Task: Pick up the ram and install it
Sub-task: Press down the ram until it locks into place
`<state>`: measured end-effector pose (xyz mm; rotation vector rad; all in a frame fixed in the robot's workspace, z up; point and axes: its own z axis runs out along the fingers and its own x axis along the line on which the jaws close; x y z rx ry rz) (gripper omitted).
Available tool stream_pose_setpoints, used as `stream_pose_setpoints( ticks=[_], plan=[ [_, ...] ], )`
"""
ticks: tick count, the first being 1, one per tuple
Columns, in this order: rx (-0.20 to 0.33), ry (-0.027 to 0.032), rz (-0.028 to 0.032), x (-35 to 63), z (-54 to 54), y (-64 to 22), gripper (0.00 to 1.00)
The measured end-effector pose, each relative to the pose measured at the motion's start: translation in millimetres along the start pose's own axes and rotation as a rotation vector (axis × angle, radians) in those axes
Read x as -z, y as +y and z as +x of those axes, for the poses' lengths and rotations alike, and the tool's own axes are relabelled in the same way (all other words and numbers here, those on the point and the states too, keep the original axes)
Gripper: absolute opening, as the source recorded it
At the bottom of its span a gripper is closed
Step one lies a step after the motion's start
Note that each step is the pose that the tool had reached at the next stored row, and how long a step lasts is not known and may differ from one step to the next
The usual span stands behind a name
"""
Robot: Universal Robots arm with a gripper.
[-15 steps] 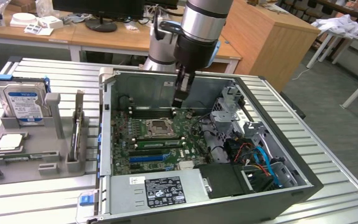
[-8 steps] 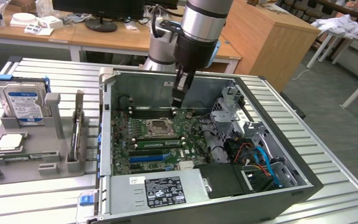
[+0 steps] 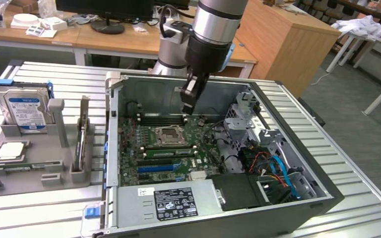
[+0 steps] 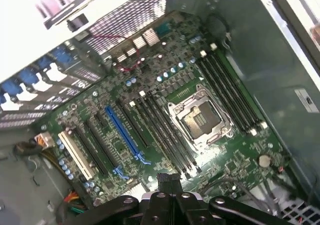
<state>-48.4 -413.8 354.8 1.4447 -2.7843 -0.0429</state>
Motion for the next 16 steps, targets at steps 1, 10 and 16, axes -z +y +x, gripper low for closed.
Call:
stream_pose_setpoints(
  ticks=[1, 10, 16],
  plan=[
    [-0.017, -0.0005, 0.0001, 0.0, 0.0, 0.0, 0.11],
    [-0.162, -0.004, 0.0017, 0.0, 0.0, 0.0, 0.11],
    [-0.261, -0.0063, 0.0029, 0.0, 0.0, 0.0, 0.11]
  ],
)
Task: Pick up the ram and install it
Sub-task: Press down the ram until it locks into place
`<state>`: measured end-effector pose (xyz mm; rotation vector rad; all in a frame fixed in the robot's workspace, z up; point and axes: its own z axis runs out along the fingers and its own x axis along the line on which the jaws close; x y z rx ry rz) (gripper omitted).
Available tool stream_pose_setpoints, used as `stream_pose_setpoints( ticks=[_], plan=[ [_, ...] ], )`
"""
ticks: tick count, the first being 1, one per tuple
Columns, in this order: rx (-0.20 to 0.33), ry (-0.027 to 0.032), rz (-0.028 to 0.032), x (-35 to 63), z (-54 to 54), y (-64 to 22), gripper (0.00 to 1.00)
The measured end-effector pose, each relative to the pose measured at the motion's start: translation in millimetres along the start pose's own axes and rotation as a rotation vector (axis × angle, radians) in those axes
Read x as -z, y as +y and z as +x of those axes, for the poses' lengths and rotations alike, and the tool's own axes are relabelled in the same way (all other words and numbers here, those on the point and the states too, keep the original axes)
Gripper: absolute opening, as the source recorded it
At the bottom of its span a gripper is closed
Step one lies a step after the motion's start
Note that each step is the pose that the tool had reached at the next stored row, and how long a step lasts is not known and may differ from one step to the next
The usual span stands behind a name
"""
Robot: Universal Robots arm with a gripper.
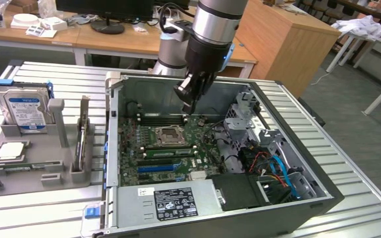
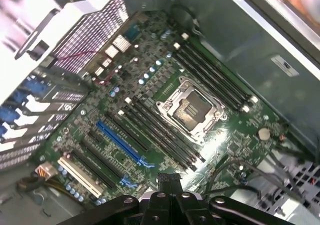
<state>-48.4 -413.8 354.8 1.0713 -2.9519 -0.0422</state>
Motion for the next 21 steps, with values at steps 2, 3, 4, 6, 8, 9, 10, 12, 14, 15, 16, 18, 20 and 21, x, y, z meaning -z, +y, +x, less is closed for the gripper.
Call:
stream_pose_setpoints(
  ticks=[2, 3, 4, 6, 8, 9, 10, 12, 14, 15, 16, 18, 20, 21],
  plan=[
    [-0.032, -0.0008, 0.0004, 0.0, 0.0, 0.0, 0.11],
    [-0.049, -0.0013, 0.0007, 0.0, 0.0, 0.0, 0.11],
    [-0.065, -0.0017, 0.001, 0.0, 0.0, 0.0, 0.11],
    [-0.096, -0.0026, 0.0015, 0.0, 0.0, 0.0, 0.11],
    [-0.127, -0.0036, 0.0021, 0.0, 0.0, 0.0, 0.11],
    [-0.143, -0.0041, 0.0024, 0.0, 0.0, 0.0, 0.11],
    [-0.159, -0.0045, 0.0027, 0.0, 0.0, 0.0, 0.11],
    [-0.19, -0.0054, 0.0035, 0.0, 0.0, 0.0, 0.11],
    [-0.22, -0.0066, 0.0044, -0.1, 0.0, 0.0, 0.11],
    [-0.235, -0.0072, 0.0049, 0.0, 0.0, 0.0, 0.11],
    [-0.251, -0.0078, 0.0055, 0.0, 0.0, 0.0, 0.11],
    [-0.28, -0.0089, 0.0066, 0.0, 0.0, 0.0, 0.11],
    [-0.31, -0.0098, 0.0077, 0.0, 0.0, 0.0, 0.11],
    [-0.324, -0.0102, 0.0083, 0.1, 0.0, 0.0, 0.11]
  ],
)
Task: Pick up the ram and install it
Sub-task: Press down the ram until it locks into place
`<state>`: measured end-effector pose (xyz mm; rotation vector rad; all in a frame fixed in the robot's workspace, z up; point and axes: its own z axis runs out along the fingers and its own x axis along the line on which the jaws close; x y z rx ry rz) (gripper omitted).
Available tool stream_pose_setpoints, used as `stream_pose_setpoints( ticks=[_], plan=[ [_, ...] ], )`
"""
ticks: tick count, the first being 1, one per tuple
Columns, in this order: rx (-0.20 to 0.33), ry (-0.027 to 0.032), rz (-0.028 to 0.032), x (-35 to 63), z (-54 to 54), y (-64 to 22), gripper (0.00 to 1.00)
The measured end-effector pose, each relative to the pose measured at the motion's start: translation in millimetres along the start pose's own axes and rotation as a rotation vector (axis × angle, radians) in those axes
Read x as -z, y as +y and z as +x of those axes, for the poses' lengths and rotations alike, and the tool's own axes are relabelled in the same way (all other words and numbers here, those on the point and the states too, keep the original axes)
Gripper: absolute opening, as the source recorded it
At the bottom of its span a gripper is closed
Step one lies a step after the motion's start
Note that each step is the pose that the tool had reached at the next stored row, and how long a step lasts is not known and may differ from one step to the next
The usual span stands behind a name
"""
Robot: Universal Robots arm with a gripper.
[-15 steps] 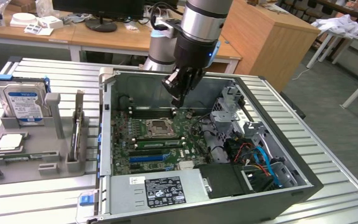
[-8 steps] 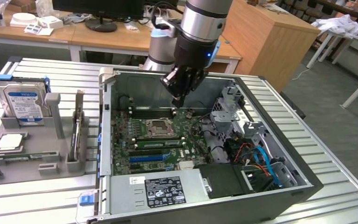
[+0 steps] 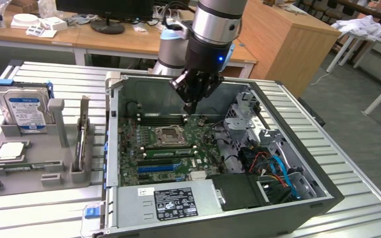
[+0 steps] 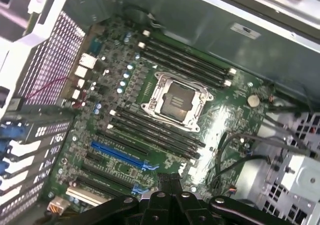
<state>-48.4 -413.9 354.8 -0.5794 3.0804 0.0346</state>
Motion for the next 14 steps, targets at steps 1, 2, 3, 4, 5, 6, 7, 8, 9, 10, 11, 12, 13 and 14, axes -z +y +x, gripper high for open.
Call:
stream_pose_setpoints(
  ticks=[1, 2, 3, 4, 5, 6, 7, 8, 9, 10, 11, 12, 13, 14],
  plan=[
    [-0.016, -0.0005, 0.0006, 0.0, 0.0, 0.0, 0.11],
    [-0.031, -0.001, 0.0012, 0.0, 0.0, 0.0, 0.11],
    [-0.046, -0.0015, 0.0018, 0.0, 0.0, 0.0, 0.11],
    [-0.061, -0.002, 0.0024, 0.0, 0.0, 0.0, 0.11],
    [-0.075, -0.0024, 0.0029, 0.0, 0.0, 0.0, 0.11],
    [-0.09, -0.0029, 0.0035, 0.0, 0.0, 0.0, 0.11],
    [-0.106, -0.0033, 0.0042, 0.0, 0.0, 0.0, 0.11],
    [-0.121, -0.0038, 0.0048, -0.1, 0.0, 0.0, 0.11],
    [-0.136, -0.0042, 0.0054, 0.0, 0.0, 0.0, 0.11],
    [-0.151, -0.0048, 0.0061, 0.0, 0.0, 0.0, 0.11],
    [-0.165, -0.0053, 0.0066, -0.1, 0.0, 0.0, 0.11],
    [-0.18, -0.0057, 0.0073, 0.0, 0.0, 0.0, 0.11],
    [-0.195, -0.0062, 0.0079, 0.0, 0.0, 0.0, 0.11],
    [-0.211, -0.0067, 0.0086, 0.0, 0.0, 0.0, 0.11]
  ],
)
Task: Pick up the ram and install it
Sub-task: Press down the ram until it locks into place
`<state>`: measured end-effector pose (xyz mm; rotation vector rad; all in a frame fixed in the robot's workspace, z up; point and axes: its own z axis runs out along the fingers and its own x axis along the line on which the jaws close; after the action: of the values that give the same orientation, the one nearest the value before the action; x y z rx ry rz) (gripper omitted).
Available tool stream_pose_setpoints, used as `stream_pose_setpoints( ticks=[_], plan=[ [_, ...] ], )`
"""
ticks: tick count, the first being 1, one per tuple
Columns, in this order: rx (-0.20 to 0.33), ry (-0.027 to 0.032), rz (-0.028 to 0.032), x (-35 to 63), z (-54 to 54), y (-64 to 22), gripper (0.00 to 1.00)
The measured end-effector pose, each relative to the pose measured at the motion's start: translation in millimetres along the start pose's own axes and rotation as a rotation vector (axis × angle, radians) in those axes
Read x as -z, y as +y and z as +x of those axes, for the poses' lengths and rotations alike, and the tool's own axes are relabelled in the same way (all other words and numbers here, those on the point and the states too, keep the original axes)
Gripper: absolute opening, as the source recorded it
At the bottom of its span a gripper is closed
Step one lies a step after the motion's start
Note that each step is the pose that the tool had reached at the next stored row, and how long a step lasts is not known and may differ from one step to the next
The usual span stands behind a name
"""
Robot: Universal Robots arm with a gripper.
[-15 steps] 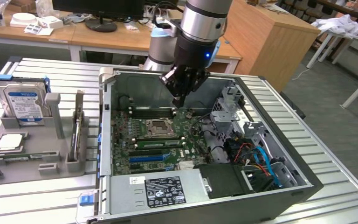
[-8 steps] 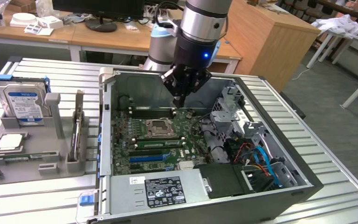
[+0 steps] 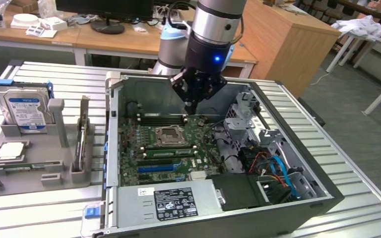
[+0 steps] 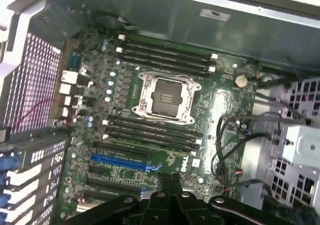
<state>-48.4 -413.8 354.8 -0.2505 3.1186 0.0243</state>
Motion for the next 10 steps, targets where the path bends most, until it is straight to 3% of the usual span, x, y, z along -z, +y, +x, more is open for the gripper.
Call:
stream_pose_setpoints(
  ticks=[6, 10],
  plan=[
    [-0.065, -0.0018, 0.0021, 0.0, 0.0, 0.0, 0.11],
    [-0.072, -0.0019, 0.0023, 0.0, 0.0, 0.0, 0.11]
  ],
)
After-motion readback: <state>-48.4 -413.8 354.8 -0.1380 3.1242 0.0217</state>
